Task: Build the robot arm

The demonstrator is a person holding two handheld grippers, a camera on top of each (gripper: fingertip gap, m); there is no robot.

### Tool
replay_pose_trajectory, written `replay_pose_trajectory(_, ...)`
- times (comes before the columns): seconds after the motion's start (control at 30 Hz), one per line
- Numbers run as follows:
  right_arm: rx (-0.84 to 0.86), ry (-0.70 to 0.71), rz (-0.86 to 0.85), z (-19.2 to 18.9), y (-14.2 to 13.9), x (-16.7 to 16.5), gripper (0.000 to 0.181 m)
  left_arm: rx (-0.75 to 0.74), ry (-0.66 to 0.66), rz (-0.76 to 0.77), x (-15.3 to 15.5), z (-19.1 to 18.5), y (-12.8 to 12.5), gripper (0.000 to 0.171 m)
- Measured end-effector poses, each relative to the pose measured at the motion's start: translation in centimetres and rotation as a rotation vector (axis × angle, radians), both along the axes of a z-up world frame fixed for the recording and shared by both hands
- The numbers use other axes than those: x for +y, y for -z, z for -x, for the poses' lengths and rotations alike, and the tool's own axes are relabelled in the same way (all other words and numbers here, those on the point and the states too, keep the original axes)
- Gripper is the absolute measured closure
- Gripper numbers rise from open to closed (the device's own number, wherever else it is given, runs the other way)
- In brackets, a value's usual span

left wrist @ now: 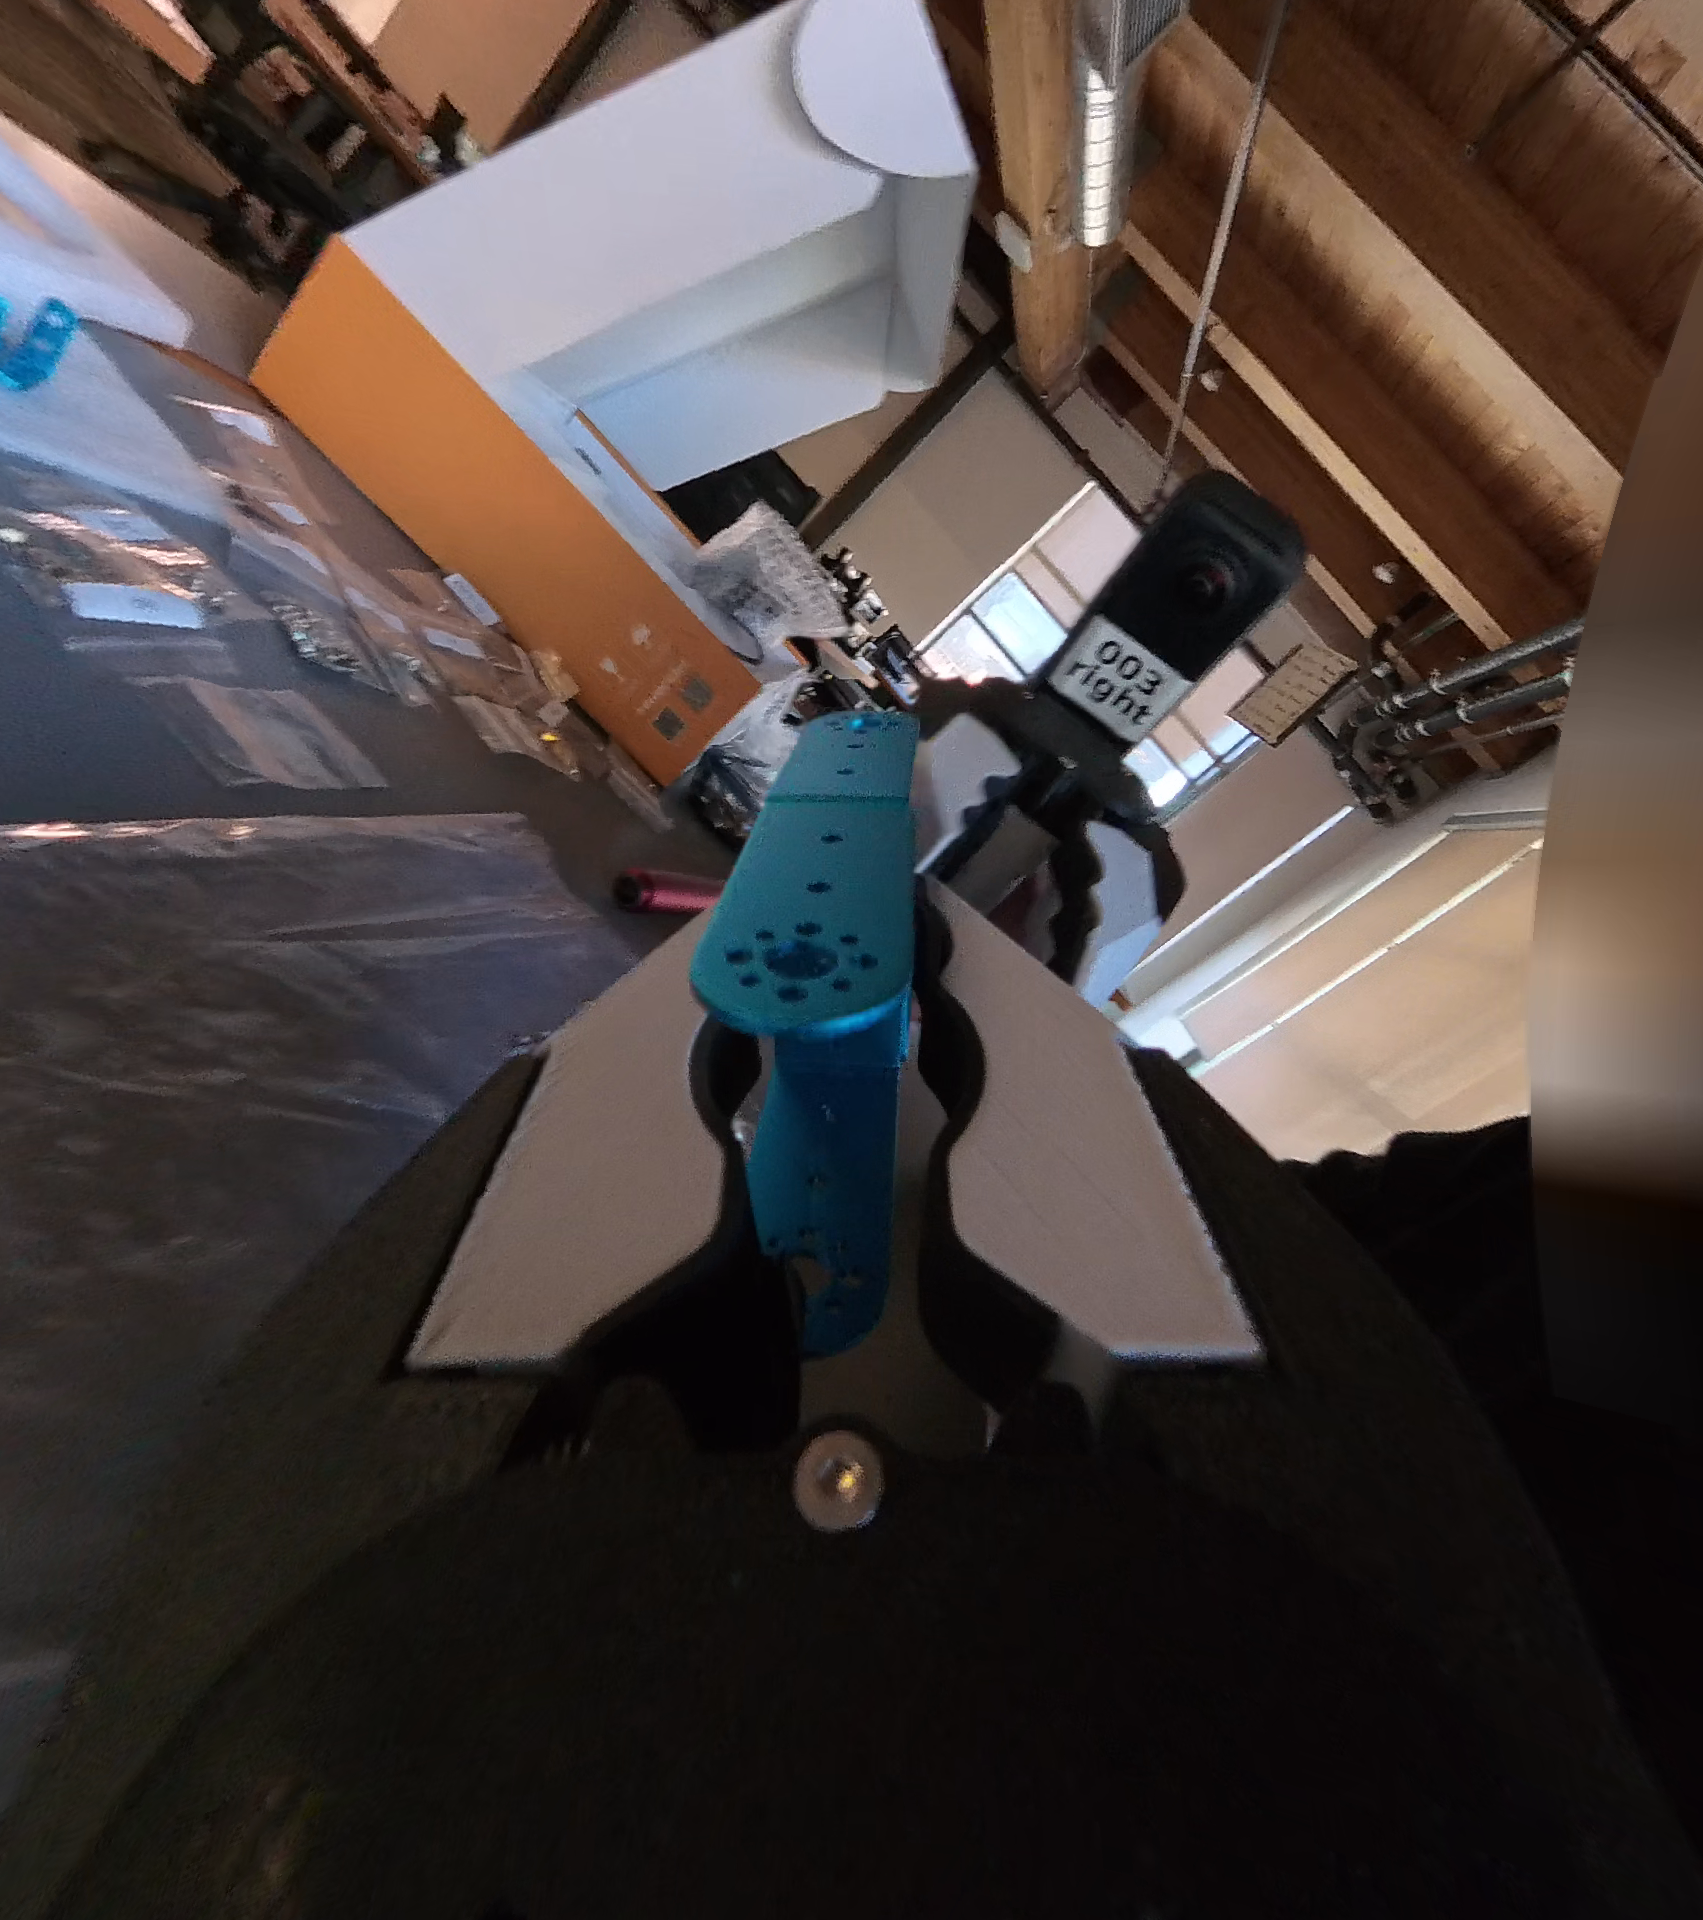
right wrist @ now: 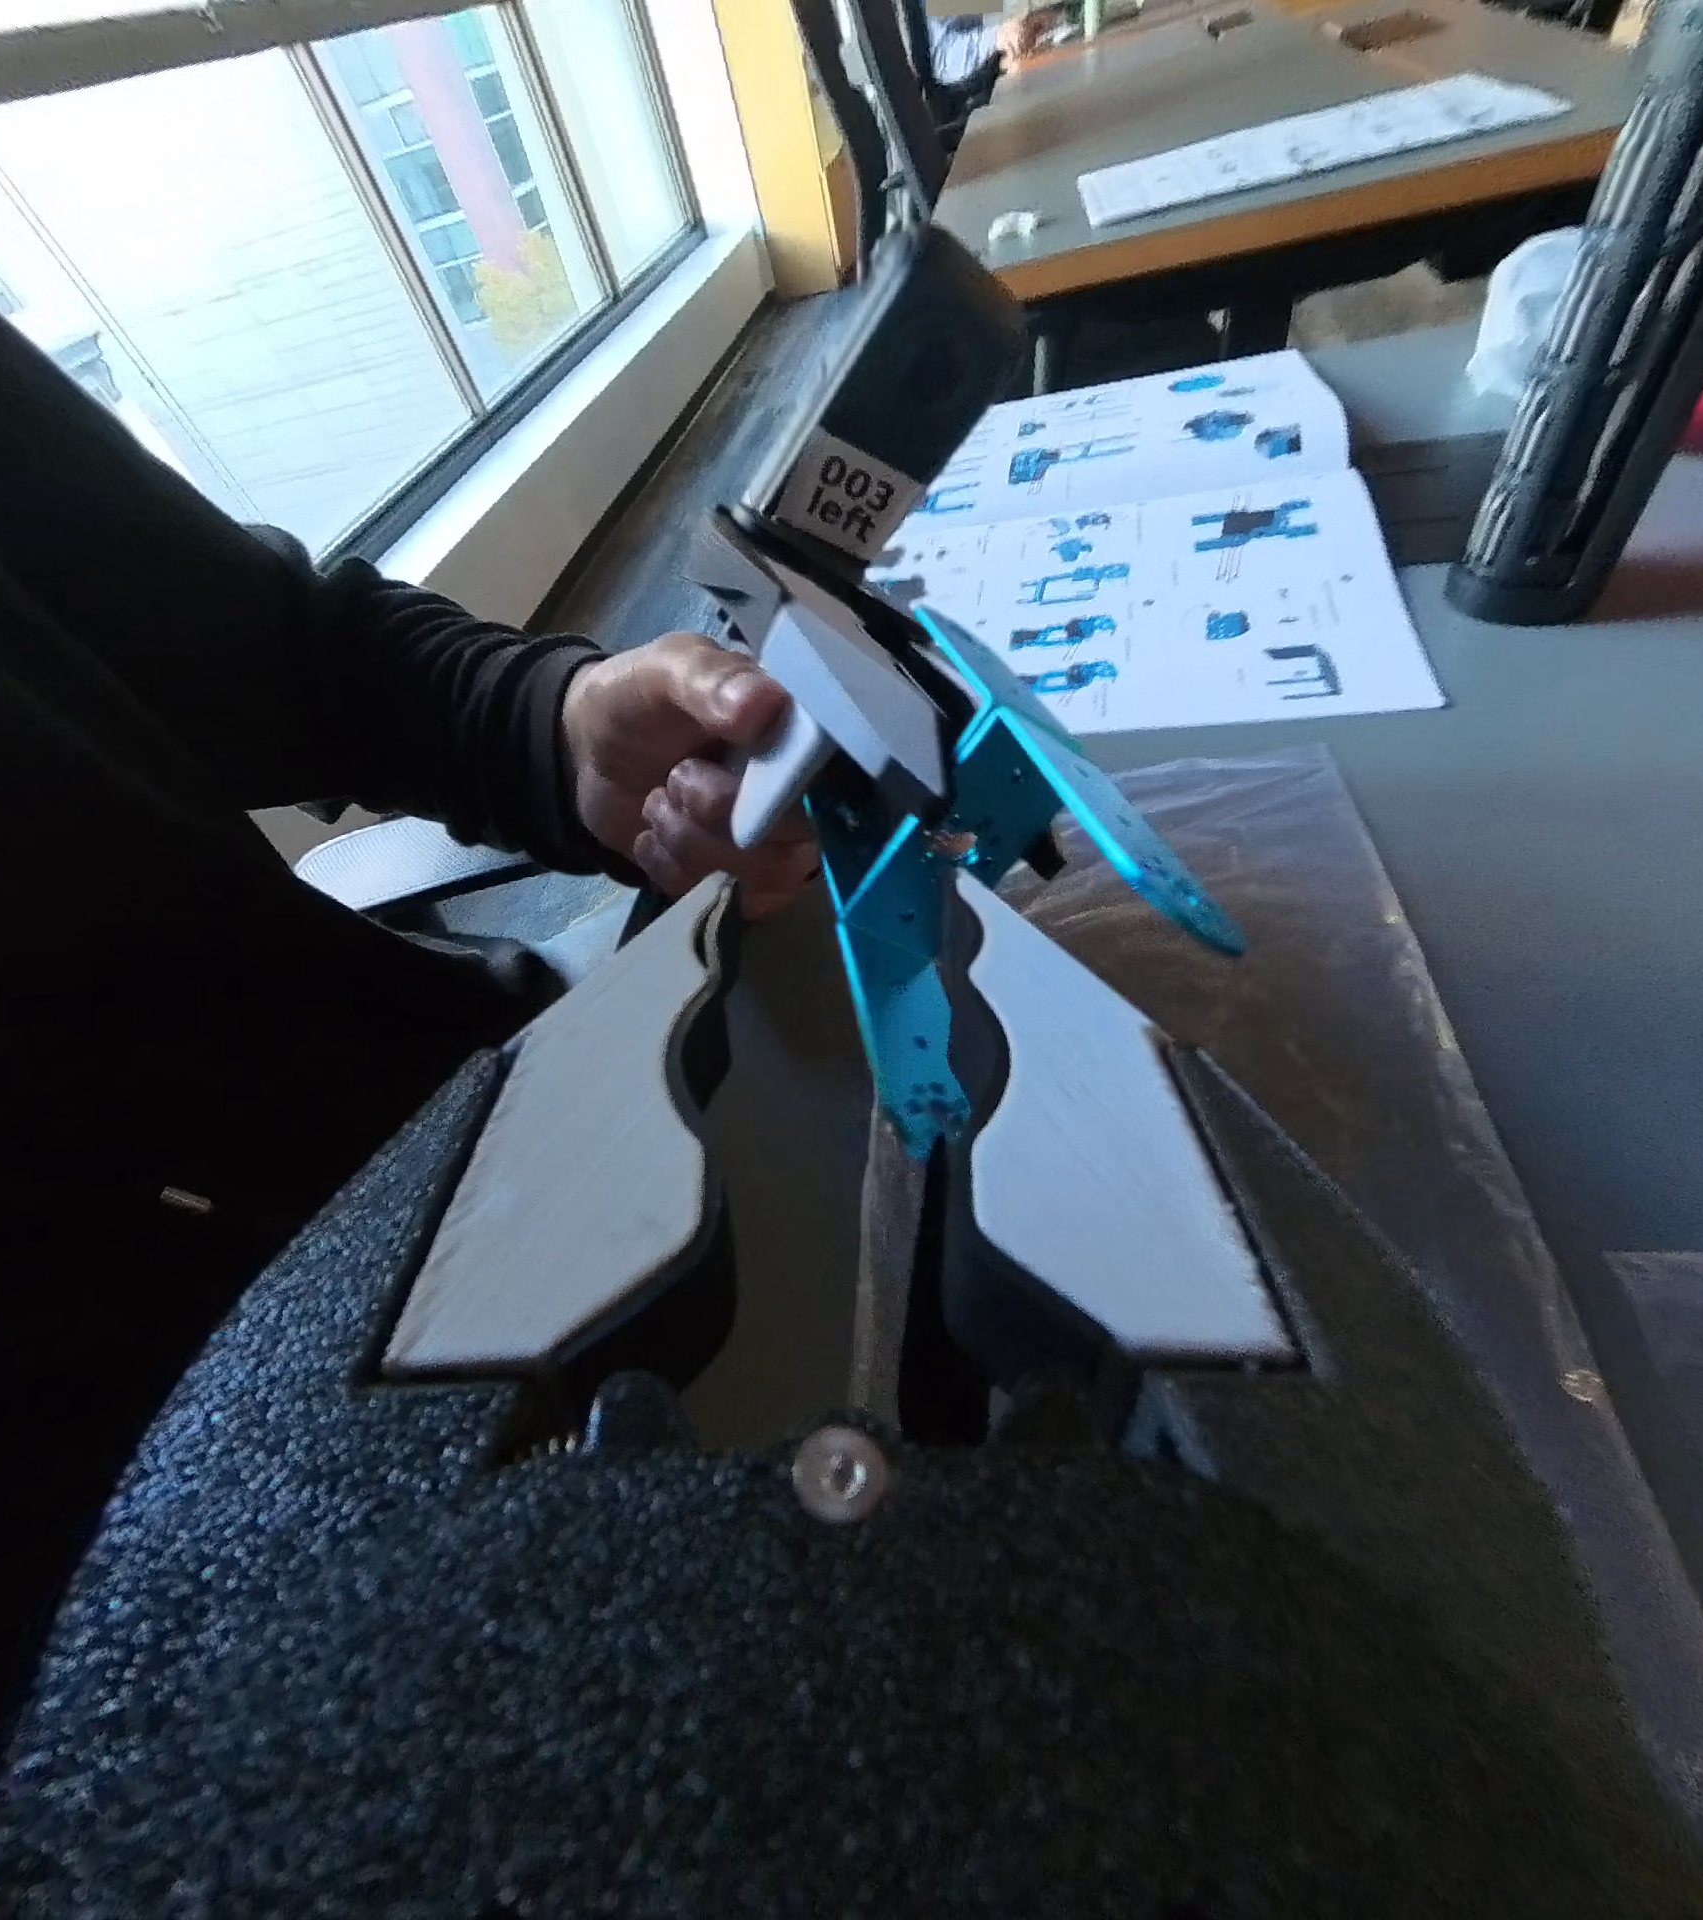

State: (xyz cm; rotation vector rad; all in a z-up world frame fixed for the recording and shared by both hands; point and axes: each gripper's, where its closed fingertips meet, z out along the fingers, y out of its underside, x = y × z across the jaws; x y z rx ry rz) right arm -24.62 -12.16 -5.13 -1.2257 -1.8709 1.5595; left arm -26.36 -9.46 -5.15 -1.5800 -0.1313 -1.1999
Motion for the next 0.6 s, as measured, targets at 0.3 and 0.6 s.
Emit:
replay_pose_trajectory(0.3, 0.141, 0.117, -0.389, 0.0, 0.6, 3.1, 0.094, -0.146, 0.061, 0.313, 0.0, 2.0, 3.7, 0.147)
replay_pose_trajectory(0.6, -0.038, -0.003, -0.541, 5.2, 5.7, 0.7, 0.090, -0.113, 0.164, 0.466, -0.1, 3.1, 5.3, 0.147)
